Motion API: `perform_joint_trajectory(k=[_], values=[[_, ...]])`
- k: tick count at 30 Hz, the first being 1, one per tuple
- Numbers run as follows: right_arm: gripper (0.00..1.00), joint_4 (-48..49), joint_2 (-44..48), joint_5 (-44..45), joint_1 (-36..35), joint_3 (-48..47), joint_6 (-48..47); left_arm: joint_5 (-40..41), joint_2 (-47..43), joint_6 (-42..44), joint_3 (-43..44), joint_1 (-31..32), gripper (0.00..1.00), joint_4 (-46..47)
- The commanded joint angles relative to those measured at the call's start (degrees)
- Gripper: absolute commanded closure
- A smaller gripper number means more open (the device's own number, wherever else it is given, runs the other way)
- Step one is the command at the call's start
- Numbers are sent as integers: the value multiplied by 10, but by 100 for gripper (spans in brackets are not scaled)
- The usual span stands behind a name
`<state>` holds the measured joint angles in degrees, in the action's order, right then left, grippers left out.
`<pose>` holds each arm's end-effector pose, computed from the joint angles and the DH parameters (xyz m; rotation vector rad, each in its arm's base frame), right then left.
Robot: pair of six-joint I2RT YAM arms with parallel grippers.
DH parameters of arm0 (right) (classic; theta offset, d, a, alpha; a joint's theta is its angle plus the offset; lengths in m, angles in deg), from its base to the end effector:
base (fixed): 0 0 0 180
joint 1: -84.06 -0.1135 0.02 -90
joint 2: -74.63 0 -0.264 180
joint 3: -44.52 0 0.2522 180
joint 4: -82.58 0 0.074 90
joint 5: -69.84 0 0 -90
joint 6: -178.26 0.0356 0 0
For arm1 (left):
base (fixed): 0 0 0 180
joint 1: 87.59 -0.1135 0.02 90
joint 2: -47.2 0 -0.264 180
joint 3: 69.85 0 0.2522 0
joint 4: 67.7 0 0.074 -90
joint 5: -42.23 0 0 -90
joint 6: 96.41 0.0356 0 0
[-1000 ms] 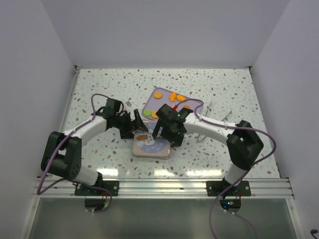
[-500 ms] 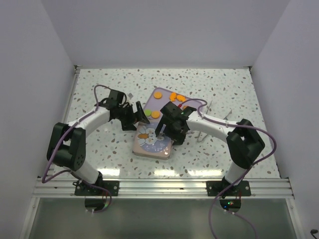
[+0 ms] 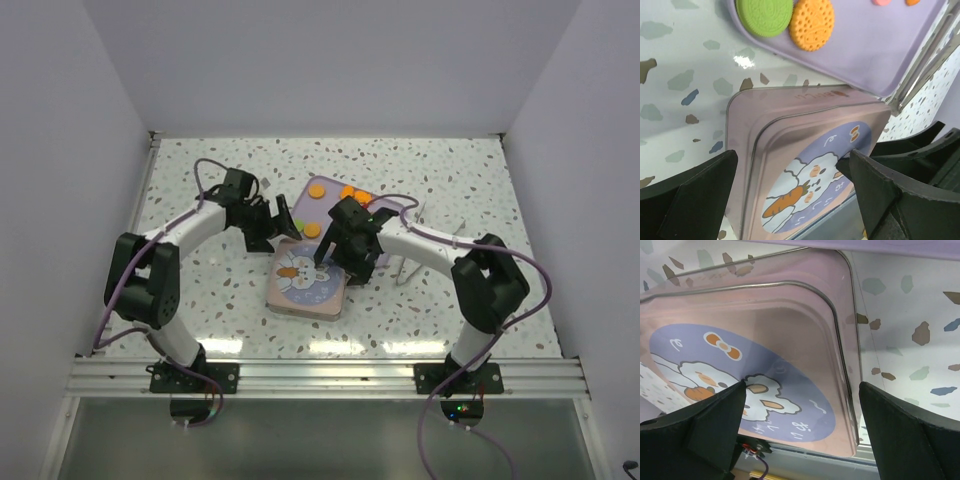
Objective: Pack the cookies
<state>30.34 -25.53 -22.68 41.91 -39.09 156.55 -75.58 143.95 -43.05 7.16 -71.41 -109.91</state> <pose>0.2569 0.2347 0.1994 0.6501 2.8536 0.4868 0.3200 -0.1101 0.1974 -0.3237 2.7590 -0.9228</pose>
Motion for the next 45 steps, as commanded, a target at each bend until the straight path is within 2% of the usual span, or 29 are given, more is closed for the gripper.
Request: perform_joint_trajectory(k=[1, 11, 18, 21, 22, 24, 25, 27, 30, 33, 39, 45], values=[[1, 16, -10, -10, 14, -25, -12, 13, 7, 25, 49, -7, 0, -20], [1, 17, -49, -30, 64, -56, -38, -1, 17, 27, 71, -31, 0, -35], [1, 20, -82, -43, 66, -63, -49, 21, -38, 46, 59, -34, 4, -58], [1, 27, -94, -51, 67, -58, -50, 39, -59, 65, 51, -34, 11, -71], [1, 28, -98, -52, 67, -57, -51, 43, -63, 68, 46, -34, 22, -75], [1, 29, -104, -54, 67, -58, -54, 51, -74, 78, 34, -34, 36, -76], [1, 28, -106, -55, 68, -58, -55, 53, -76, 81, 31, -34, 57, -74], [1, 25, -109, -55, 67, -61, -61, 44, -84, 89, 29, -35, 83, -63], [1, 19, -115, -55, 68, -67, -66, 9, -90, 93, 29, -34, 100, -38], [1, 15, -120, -55, 68, -71, -69, -11, -82, 92, 24, -33, 100, -27], [1, 10, -122, -53, 68, -77, -73, -71, -63, 76, -27, -27, 100, 55], [1, 11, -120, -54, 69, -73, -73, -13, -7, 81, -73, -27, 100, 60]])
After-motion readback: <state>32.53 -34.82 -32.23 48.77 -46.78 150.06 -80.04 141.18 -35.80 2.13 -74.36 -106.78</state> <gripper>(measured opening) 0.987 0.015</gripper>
